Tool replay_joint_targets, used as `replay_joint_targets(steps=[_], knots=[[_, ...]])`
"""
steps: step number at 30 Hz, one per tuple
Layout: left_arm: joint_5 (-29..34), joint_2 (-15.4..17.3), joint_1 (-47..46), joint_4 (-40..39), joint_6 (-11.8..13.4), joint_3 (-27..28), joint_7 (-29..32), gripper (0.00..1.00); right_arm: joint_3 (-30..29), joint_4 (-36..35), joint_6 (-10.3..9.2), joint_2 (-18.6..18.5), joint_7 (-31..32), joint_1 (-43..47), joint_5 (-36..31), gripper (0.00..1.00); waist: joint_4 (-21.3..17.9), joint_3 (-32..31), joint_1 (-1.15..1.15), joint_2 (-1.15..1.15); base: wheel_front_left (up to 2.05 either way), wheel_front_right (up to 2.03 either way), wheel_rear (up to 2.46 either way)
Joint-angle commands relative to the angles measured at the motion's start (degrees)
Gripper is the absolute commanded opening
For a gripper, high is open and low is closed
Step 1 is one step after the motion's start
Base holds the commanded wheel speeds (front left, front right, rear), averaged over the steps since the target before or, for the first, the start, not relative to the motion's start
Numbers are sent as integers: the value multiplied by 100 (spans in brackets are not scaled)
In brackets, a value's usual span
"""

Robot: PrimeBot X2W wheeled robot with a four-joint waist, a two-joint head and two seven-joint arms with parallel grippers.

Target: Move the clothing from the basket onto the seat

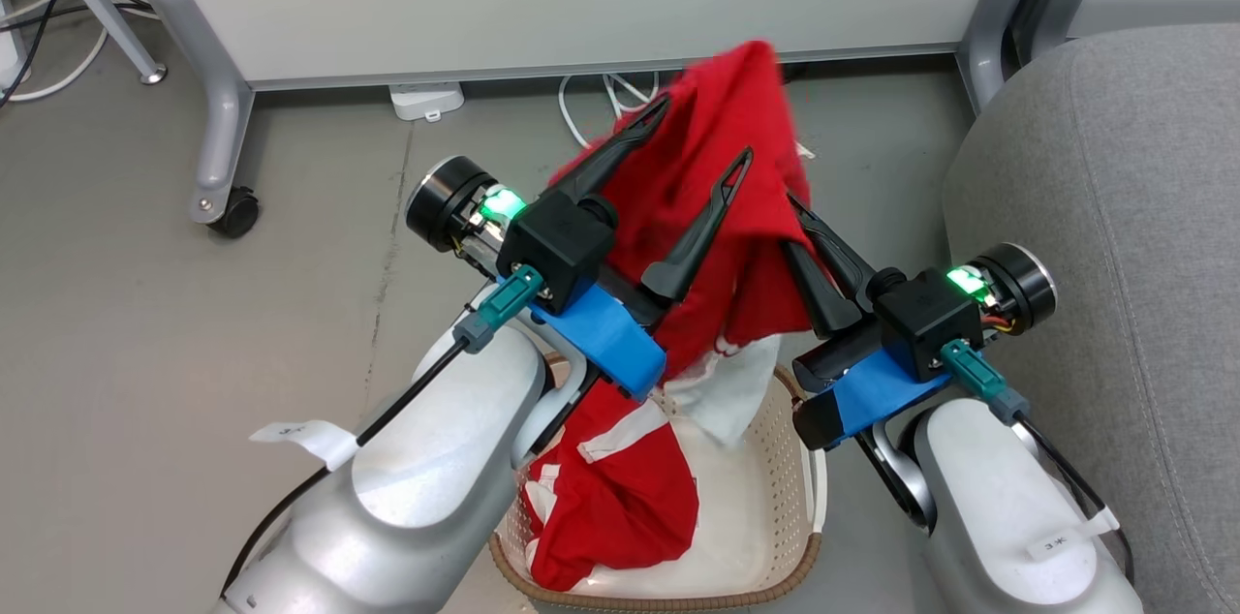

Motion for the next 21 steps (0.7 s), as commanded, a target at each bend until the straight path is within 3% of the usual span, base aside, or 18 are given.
replay_joint_targets(steps=[1, 11, 21], knots=[[47, 13, 27, -39, -15, 39, -28, 100, -6, -39, 3, -19, -20, 35, 51, 0, 1, 8, 0, 0, 0, 0, 0], [201, 21, 104, -111, -9, 160, -28, 100, -166, -103, 3, -19, -21, 76, 23, 0, -70, 80, 0, 0, 0, 0, 0], [219, 88, 101, -63, -24, 122, -27, 100, -580, -320, 2, -18, -21, 182, -96, 0, -445, 265, 0, 0, 0, 0, 0]])
